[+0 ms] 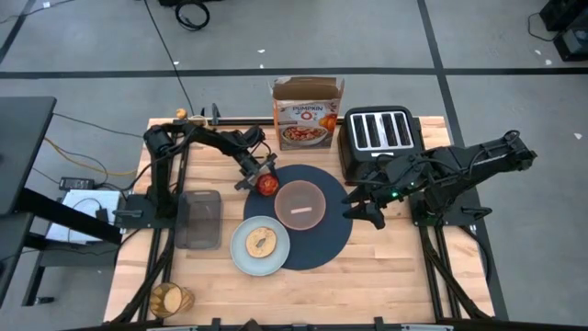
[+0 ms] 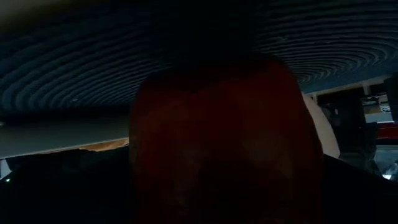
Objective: Arrange a breakfast setting
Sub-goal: Put the red apple on the dark blue tablemat to the top left of the orange bowl
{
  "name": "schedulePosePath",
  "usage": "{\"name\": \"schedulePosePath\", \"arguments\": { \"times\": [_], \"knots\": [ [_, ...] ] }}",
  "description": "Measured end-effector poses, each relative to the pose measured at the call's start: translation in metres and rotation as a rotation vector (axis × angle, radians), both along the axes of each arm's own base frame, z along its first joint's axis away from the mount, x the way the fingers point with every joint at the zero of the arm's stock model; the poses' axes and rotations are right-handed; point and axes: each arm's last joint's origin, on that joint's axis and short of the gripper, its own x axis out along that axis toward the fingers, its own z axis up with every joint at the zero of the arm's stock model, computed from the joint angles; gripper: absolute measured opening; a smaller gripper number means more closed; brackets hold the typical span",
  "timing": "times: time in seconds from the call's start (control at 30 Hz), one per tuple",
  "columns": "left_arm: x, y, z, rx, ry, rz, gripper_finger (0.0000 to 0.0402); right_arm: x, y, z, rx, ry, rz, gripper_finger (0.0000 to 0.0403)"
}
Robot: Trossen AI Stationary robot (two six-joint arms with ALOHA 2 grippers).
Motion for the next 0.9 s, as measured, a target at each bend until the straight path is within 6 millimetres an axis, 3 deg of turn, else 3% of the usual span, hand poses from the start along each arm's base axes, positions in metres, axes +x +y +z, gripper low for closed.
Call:
{"name": "schedulePosePath", "arguments": {
  "times": [0.9],
  "knots": [
    [-0.0038, 0.0052, 0.0005, 0.015, -0.044, -0.006, 0.0353, 0.0007, -0.002, -0.0001, -0.005, -0.002, -0.03, 0.0265]
  ]
}}
